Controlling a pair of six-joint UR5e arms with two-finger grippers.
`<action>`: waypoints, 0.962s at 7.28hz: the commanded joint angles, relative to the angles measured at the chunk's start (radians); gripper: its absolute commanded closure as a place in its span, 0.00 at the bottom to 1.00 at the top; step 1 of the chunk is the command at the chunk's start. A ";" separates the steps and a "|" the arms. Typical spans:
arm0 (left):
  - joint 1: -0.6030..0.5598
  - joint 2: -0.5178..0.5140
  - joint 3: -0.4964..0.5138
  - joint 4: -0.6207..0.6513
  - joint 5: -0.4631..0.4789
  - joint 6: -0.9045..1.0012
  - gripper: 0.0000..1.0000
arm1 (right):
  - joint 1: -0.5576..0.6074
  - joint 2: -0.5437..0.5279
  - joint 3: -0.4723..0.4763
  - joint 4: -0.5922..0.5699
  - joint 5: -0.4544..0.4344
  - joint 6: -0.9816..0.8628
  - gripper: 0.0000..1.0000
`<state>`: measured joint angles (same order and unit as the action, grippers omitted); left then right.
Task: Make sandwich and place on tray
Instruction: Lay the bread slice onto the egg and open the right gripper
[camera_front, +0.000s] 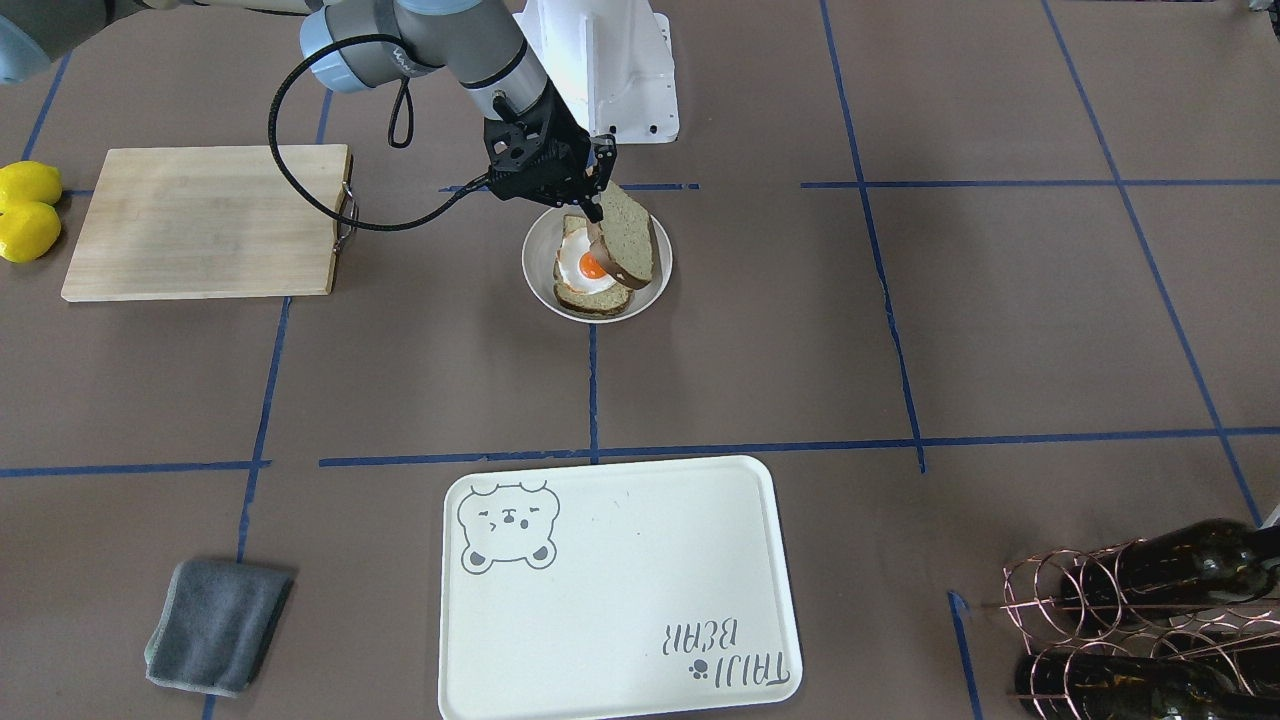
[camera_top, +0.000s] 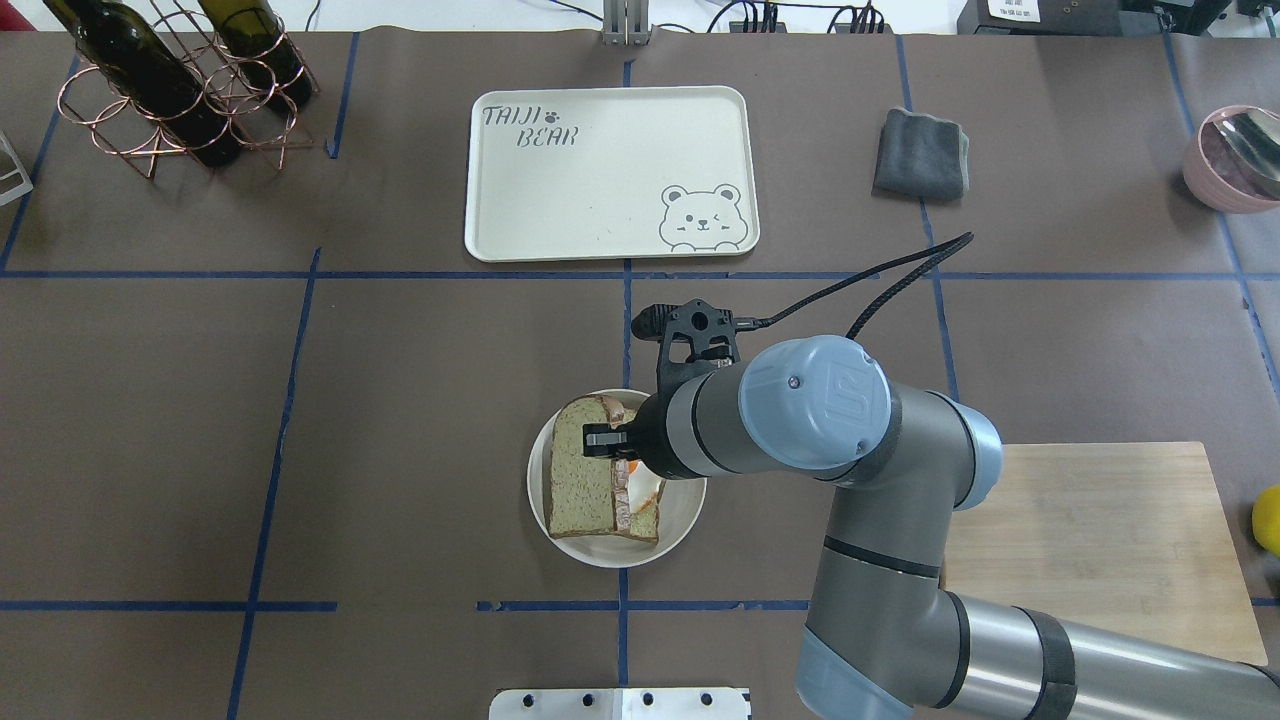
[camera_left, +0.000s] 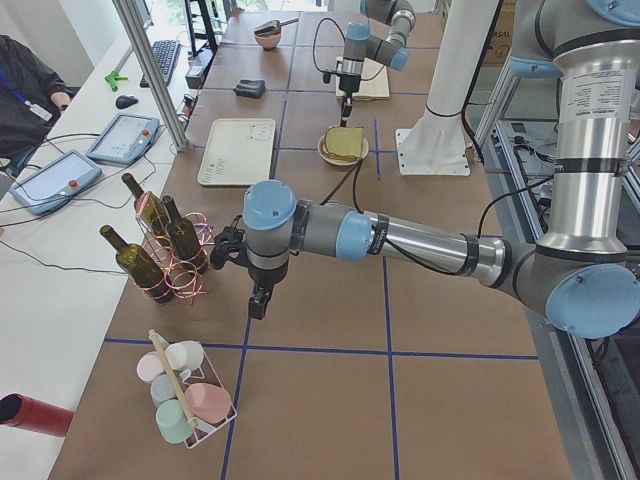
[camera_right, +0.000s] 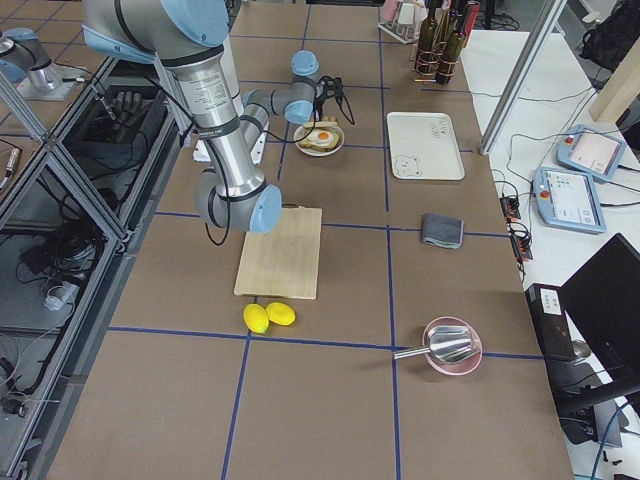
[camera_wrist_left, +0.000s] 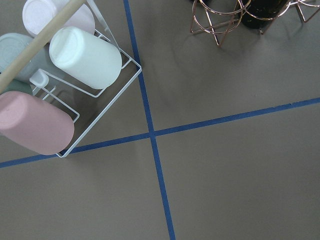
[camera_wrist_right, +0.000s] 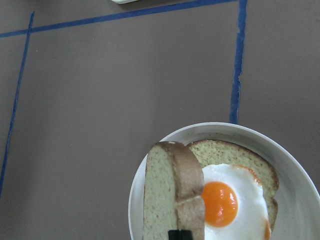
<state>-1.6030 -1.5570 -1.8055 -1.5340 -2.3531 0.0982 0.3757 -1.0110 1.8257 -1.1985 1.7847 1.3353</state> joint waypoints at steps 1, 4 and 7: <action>0.002 0.000 0.000 0.000 0.000 0.000 0.00 | 0.000 -0.004 -0.038 0.002 0.001 0.005 1.00; 0.002 -0.003 -0.002 0.000 -0.002 0.000 0.00 | -0.018 -0.052 -0.022 0.002 -0.052 0.010 1.00; 0.000 -0.006 -0.002 0.000 0.000 0.000 0.00 | -0.072 -0.060 -0.023 0.002 -0.117 0.019 0.89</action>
<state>-1.6017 -1.5622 -1.8070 -1.5340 -2.3539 0.0982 0.3213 -1.0693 1.8034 -1.1965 1.6869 1.3503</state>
